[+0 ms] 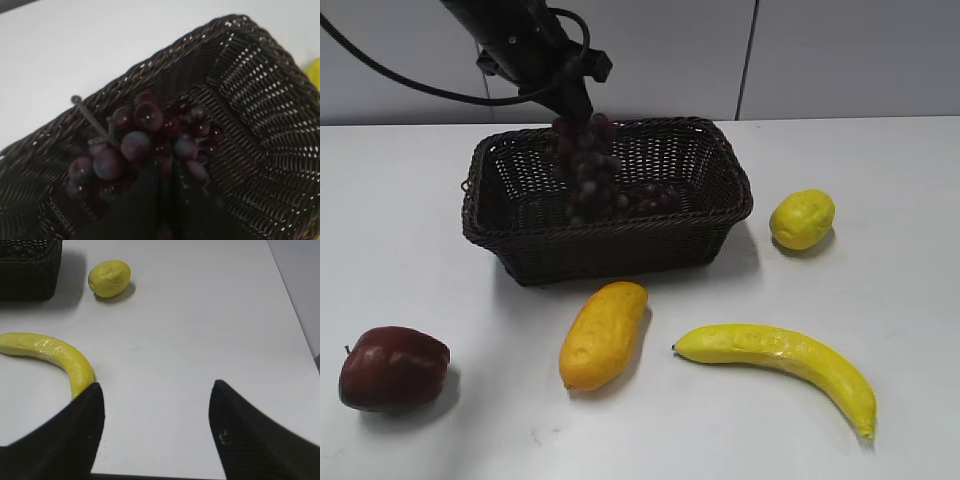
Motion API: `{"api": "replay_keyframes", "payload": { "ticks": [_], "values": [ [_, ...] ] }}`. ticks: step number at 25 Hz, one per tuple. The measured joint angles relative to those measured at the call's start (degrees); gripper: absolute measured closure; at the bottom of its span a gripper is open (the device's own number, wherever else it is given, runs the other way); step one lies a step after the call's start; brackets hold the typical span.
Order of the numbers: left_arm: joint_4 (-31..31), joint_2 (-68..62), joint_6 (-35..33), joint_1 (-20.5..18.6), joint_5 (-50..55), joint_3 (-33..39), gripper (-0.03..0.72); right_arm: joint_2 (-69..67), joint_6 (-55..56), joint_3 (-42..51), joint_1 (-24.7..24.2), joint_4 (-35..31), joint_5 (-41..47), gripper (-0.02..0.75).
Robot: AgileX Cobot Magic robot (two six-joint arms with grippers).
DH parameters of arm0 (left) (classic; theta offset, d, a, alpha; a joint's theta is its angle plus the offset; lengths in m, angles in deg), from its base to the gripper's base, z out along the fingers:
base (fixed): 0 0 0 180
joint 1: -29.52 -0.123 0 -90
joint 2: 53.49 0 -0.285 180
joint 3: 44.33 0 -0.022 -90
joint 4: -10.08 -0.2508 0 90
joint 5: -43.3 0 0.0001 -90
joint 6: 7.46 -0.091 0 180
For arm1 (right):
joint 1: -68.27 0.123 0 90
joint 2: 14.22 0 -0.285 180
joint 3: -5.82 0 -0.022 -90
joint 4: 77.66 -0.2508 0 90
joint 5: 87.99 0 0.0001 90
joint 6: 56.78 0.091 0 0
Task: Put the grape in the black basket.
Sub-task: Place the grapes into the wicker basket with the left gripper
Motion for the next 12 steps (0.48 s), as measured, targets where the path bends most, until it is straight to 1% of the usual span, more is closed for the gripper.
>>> {"api": "replay_keyframes", "payload": {
  "ticks": [1,3,5,7,8,9,12],
  "values": [
    [-0.02,-0.12,0.0,0.0,0.57,0.0,0.632,0.0,0.0,0.0,0.0,0.0,0.0,0.238],
    [-0.02,-0.12,0.0,0.0,1.22,-0.07,0.51,0.0,0.0,0.0,0.0,0.0,0.0,0.238],
    [-0.02,-0.12,0.0,0.0,1.64,-0.24,0.309,0.0,0.0,0.0,0.0,0.0,0.0,0.238],
    [0.03,0.16,0.0,0.0,1.77,-0.36,0.137,0.0,0.0,0.0,0.0,0.0,0.0,0.238],
    [0.03,0.51,0.0,0.0,1.78,-0.36,0.09,0.0,0.0,0.0,0.0,0.0,0.0,0.238],
    [0.03,0.82,0.0,-0.15,1.83,-0.36,0.071,0.0,0.0,0.0,0.0,0.0,0.0,0.238],
    [-0.84,2.9,0.0,-0.88,1.43,-0.55,0.083,0.0,0.0,0.0,0.0,0.0,0.0,0.238]
  ]
}}
